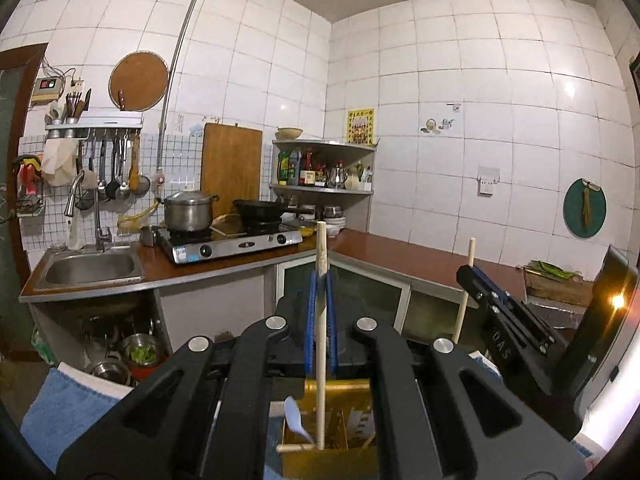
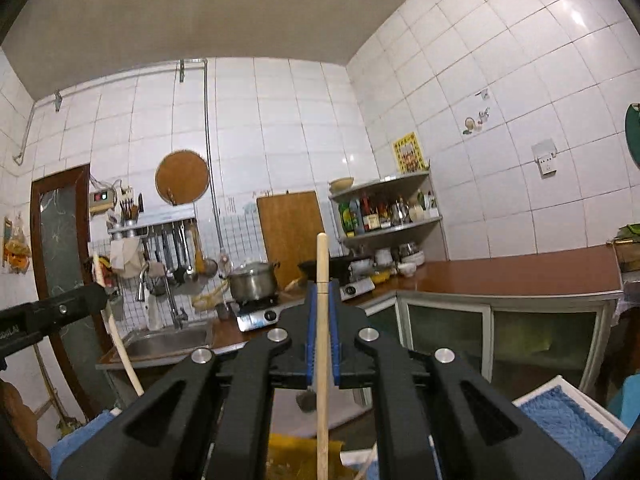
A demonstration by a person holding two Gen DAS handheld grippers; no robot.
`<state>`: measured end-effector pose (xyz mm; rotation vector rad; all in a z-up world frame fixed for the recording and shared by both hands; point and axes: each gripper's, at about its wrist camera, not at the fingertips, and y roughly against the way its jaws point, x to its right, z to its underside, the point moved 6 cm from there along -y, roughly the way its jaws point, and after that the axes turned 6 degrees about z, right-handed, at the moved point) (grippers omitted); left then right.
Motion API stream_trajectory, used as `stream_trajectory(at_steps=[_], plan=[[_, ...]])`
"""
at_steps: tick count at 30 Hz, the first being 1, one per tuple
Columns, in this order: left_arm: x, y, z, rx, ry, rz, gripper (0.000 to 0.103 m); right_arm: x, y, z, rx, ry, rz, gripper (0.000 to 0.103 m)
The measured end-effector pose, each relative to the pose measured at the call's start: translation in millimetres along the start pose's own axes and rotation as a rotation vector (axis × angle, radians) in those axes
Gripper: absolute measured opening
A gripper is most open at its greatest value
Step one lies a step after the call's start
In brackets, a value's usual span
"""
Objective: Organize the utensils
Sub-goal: 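Raise both held chopsticks and lower them into the yellow caddy, then open both tools to release the chopsticks into the caddy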
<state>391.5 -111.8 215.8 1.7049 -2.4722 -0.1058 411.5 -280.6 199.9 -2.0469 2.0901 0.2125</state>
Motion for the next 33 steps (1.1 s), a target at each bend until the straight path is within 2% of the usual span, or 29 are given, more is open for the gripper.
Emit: stream_trajectory(at_steps=[5,11,18,22,26,28,29,30,32,33], plan=[[-3.7,-25.5,19.2,-0.004,-0.011,-0.008,0.004,-0.7,-19.3,18.6,0.004,0.020,-0.006,0.006],[-18.3,-61.8,62.3,-0.085,-0.003,-0.014,0.004,-0.5,-31.1,56.5,-0.055,0.052,-0.011,0.006],[-31.3,-68.2,102.9,-0.175,-0.015,-0.028,0.004,0.5,-26.6,94.6,-0.155,0.130,-0.020,0.006],[-48.0,-71.3,125.5,-0.263,0.064,-0.021,0.004,1.4,-20.3,116.7,-0.229,0.156,-0.011,0.006],[-57.9,-69.8,142.3,-0.323,0.085,-0.045,0.005,3.7,-17.0,140.0,-0.335,0.184,-0.001,0.006],[-59.0,-66.4,146.7,-0.347,0.087,-0.047,0.009,5.6,-16.5,148.2,-0.390,0.183,-0.004,0.007],[-60.2,-63.8,147.3,-0.353,0.092,-0.051,0.019,6.9,-15.8,151.1,-0.420,0.181,-0.002,0.007],[-61.9,-58.6,146.2,-0.360,0.102,-0.053,0.034,7.6,-14.7,153.8,-0.452,0.180,-0.005,0.007],[-63.6,-46.4,142.2,-0.347,0.113,-0.058,0.049,8.0,-9.5,155.8,-0.478,0.191,0.000,0.007],[-63.5,-41.3,139.8,-0.341,0.112,-0.062,0.052,8.5,-6.0,155.7,-0.487,0.198,0.005,0.008]])
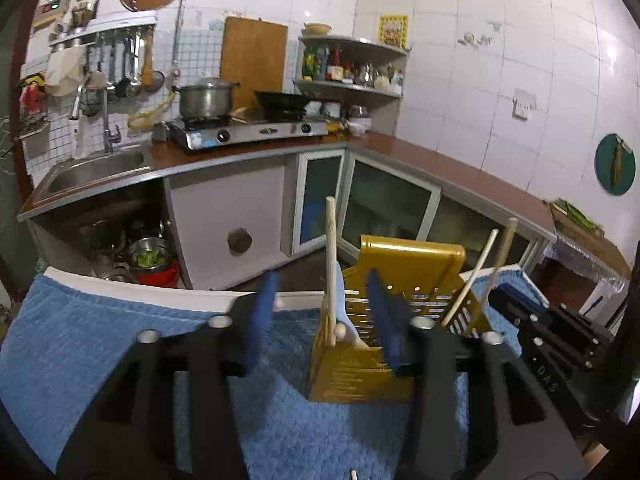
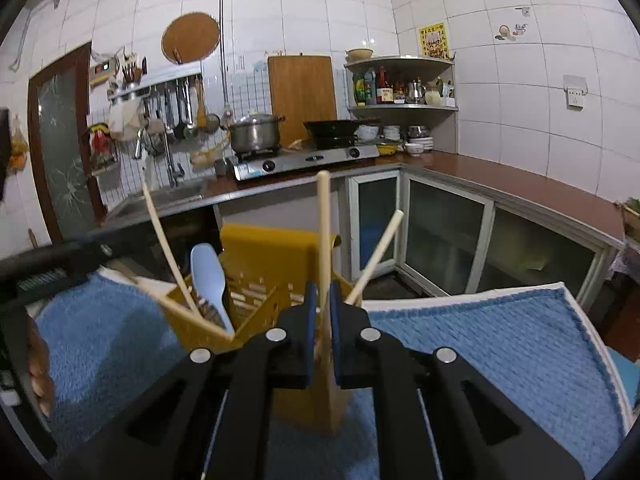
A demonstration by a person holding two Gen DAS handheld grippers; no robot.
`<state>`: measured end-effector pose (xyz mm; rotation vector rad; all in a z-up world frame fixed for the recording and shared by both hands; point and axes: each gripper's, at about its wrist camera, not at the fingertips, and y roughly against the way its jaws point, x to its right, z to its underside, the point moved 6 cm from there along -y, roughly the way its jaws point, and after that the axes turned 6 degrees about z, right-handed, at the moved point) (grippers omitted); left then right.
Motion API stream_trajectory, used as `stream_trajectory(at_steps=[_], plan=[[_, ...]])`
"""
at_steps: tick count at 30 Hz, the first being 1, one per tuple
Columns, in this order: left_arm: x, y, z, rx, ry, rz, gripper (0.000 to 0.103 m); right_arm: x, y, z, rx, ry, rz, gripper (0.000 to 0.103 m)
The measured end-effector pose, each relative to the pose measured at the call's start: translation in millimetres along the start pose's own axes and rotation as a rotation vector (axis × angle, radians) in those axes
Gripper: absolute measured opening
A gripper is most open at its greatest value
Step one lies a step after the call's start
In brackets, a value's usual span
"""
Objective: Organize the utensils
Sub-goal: 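Open both tools to release the chopsticks into the caddy, then move both open tools back down toward the remaining chopsticks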
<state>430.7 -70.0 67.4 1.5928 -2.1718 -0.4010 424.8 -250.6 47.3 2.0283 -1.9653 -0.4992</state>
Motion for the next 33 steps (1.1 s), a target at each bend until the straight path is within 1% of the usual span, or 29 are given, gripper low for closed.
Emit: stream_trajectory(at_steps=[2,3,4,5,6,8,9,10,14,15,18,24,28,33], plan=[[-1.4,14.7,1.1,0.002,0.000,-0.005,0.054,0.7,7.6,3.7,-0.018,-0.003,-0.002,0.010],[-2.2,20.8,2.6,-0.003,0.004,-0.007,0.055,0.7,11.5,5.0,-0.024,-0.005,0.002,0.019],[-3.4,26.2,4.2,-0.005,0.007,-0.007,0.055,1.3,15.2,6.1,-0.028,-0.008,0.004,0.034],[-4.9,31.8,6.9,-0.008,0.008,-0.009,0.060,2.4,21.7,7.6,-0.028,-0.015,0.007,0.039],[-7.7,39.9,10.2,-0.010,0.005,-0.016,0.063,2.6,28.9,9.0,-0.023,-0.016,0.009,0.042],[-11.8,52.6,17.7,-0.007,0.000,-0.031,0.070,1.8,40.9,12.4,-0.022,-0.009,0.014,0.042],[-15.4,58.9,22.8,-0.012,0.002,-0.035,0.074,2.5,48.3,15.6,-0.023,-0.010,0.017,0.045],[-18.4,64.0,28.1,-0.019,0.006,-0.039,0.075,3.0,54.5,18.3,-0.025,-0.014,0.019,0.052],[-28.3,83.2,51.8,-0.031,0.007,-0.060,0.085,2.1,76.2,36.3,-0.050,-0.016,0.034,0.061],[-30.8,87.0,58.4,-0.033,0.009,-0.064,0.088,1.7,80.1,41.2,-0.058,-0.016,0.039,0.066],[-38.4,95.2,84.5,-0.053,0.020,-0.078,0.092,-1.3,89.0,64.0,-0.099,-0.015,0.039,0.068],[-42.1,98.8,126.0,-0.107,0.023,-0.093,0.095,-11.2,93.5,114.4,-0.191,-0.017,0.050,0.068],[-40.4,99.1,144.6,-0.129,0.025,-0.089,0.095,-17.2,94.4,139.5,-0.226,-0.032,0.051,0.068],[-40.1,100.9,160.2,-0.146,0.027,-0.090,0.095,-18.5,96.5,158.2,-0.244,-0.059,0.048,0.068]])
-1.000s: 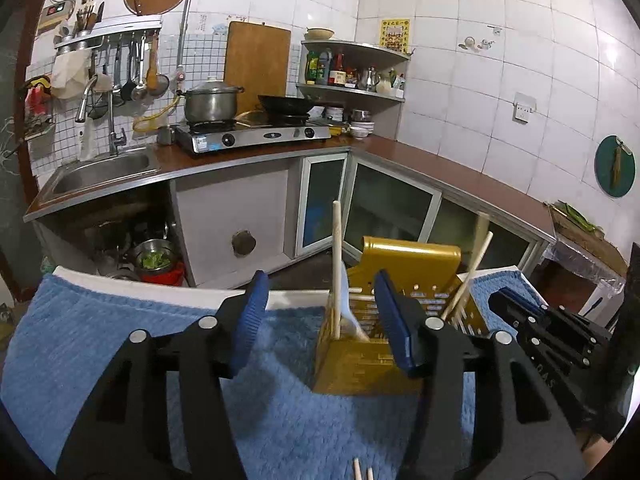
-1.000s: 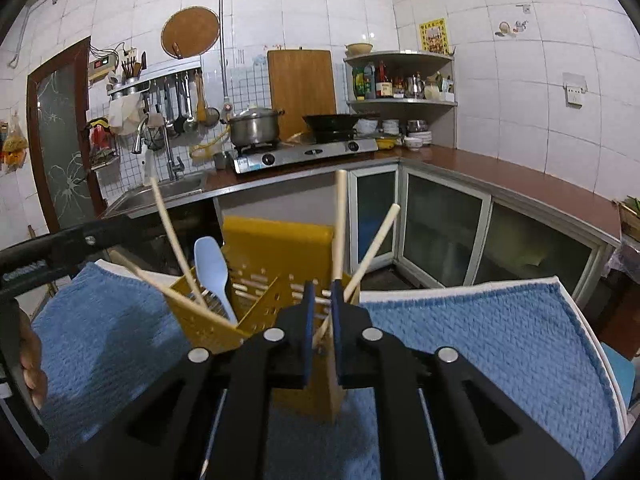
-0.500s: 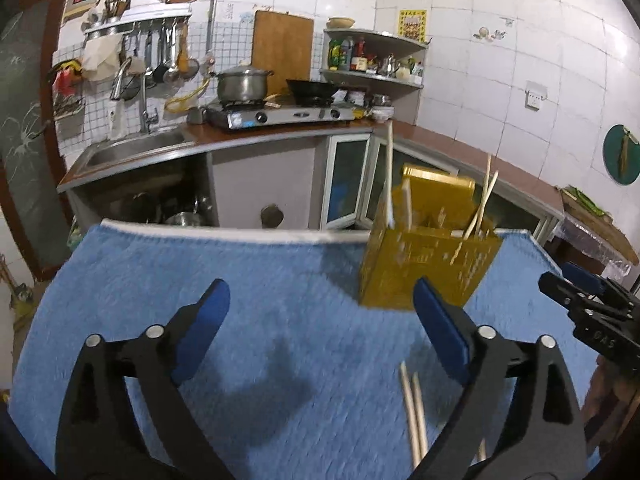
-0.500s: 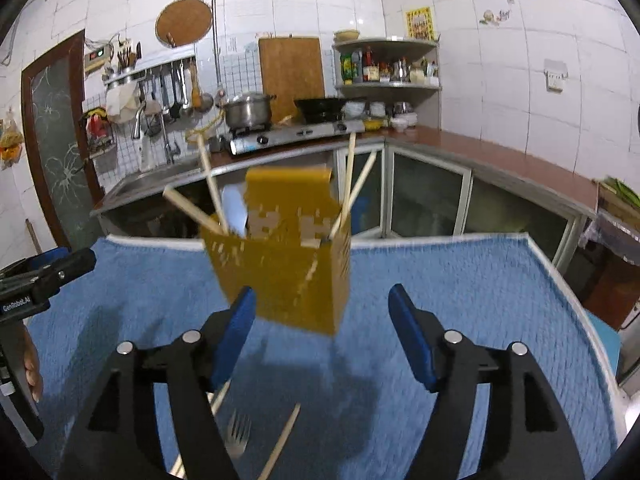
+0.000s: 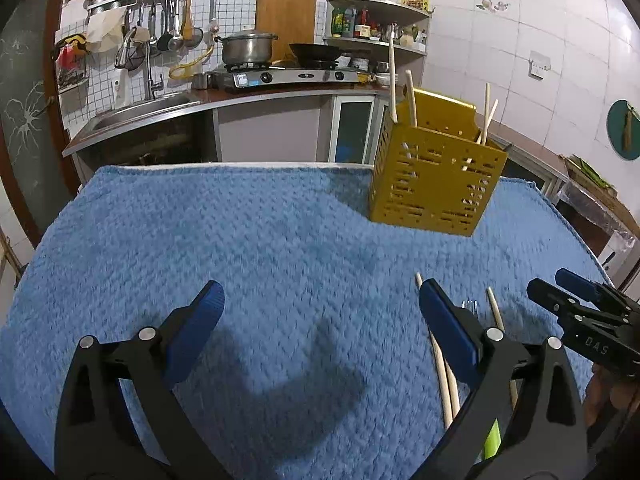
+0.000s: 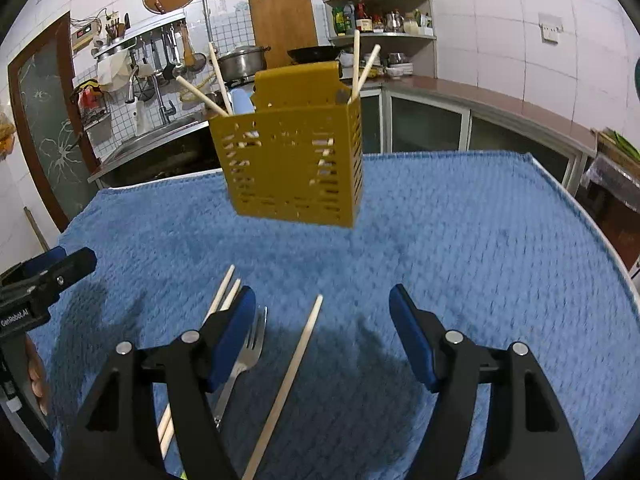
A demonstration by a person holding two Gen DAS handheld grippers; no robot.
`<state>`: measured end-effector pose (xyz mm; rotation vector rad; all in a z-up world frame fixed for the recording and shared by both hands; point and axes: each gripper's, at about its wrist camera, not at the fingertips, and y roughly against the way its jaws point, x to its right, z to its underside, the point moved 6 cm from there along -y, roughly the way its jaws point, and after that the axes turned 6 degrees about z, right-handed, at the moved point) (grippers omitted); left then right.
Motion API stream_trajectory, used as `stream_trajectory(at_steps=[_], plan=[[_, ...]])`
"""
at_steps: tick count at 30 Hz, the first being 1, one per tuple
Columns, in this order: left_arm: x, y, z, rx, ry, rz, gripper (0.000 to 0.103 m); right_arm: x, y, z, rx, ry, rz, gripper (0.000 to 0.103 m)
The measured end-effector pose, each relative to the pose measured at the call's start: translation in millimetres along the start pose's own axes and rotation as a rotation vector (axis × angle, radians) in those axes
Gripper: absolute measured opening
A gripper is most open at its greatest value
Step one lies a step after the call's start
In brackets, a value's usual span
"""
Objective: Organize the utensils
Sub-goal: 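Move both open tools back down toward the remaining chopsticks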
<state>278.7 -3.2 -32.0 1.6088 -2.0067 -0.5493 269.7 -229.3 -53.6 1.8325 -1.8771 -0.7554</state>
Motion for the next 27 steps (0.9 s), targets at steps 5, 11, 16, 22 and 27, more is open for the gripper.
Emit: stream_trajectory(at_steps=[5,11,16,22,27], plan=[[1.7,-1.7,9.2,-0.012,-0.005,-0.002,0.095,3.1,-1.9,6.6,-0.012,-0.012,0.014,0.068],[3.4,-7.2,16.0,-0.027,-0.008,-0.005,0.095,6.7,-7.3,9.3,-0.035,-0.021,0.041,0.068],[3.3,-16.0,20.9,-0.050,-0.014,-0.022,0.095,3.9,-16.3,14.6,-0.077,-0.006,0.060,0.068],[3.5,-26.1,25.0,-0.082,-0.008,-0.027,0.095,-6.0,-34.3,21.3,-0.158,0.016,0.074,0.057],[6.6,-32.2,22.1,-0.097,0.020,-0.010,0.095,-8.1,-48.8,29.2,-0.217,0.002,0.095,0.039]])
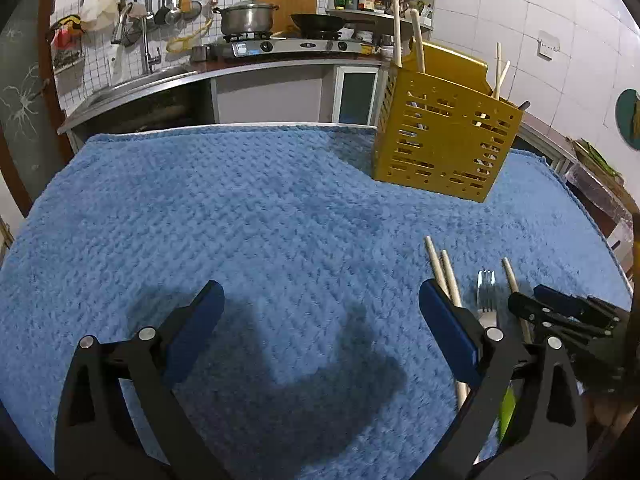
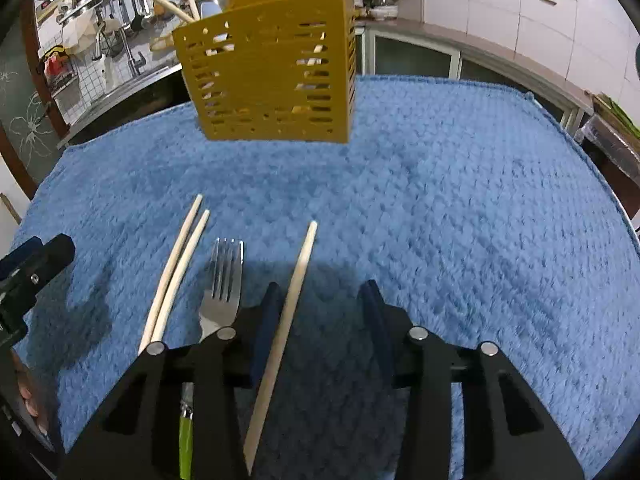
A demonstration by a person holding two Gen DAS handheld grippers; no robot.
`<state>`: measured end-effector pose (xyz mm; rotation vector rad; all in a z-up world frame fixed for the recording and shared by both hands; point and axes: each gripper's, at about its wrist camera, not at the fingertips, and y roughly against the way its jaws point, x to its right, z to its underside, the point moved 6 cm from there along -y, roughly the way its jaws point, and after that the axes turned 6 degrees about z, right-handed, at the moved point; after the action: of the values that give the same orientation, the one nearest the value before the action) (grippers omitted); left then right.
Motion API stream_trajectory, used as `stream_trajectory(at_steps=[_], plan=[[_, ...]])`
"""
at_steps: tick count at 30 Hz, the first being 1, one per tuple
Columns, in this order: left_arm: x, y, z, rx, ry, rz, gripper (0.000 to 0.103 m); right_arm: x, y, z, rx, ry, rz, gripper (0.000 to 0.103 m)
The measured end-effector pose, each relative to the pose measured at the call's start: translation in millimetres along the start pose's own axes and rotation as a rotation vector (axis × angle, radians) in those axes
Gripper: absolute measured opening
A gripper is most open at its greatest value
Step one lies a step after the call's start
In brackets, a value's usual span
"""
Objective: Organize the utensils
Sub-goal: 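Move both open tools back down toward the remaining chopsticks, then grasp a chopstick with the right tool while the left tool grasps another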
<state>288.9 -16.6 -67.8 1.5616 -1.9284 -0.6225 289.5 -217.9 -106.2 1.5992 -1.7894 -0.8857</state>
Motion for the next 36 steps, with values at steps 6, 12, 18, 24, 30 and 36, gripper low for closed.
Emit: stream_trajectory(at_steps=[6,12,18,24,30,36], plan=[[18.9,-14.6,-2.8,-0.046,-0.006,0.030,0.093,-0.1,0.1,-8.2,-0.013,0.014,-0.036,0.007],[44.6,-35.7,-1.8,-0.111,-0.035,0.062,0.075,26.5,-3.2,-14.1,-0.024,0.004,-0.030,0.001],[67.1,-59.3,-1.3,-0.183,-0.054,0.098,0.053,48.6,-8.7,-12.5,-0.044,-0.053,-0.075,0.001],[80.0,-72.2,-2.6,-0.208,-0.081,0.126,0.024,54.8,-7.9,-14.6,-0.039,-0.064,-0.075,0.001],[81.1,-78.0,-2.0,-0.207,-0.091,0.134,0.009,55.8,-7.3,-11.7,-0.035,-0.095,-0.098,0.004],[72.9,-69.3,-2.3,-0.195,-0.097,0.141,0.006,41.3,-5.9,-14.3,-0.035,-0.106,-0.121,0.004]])
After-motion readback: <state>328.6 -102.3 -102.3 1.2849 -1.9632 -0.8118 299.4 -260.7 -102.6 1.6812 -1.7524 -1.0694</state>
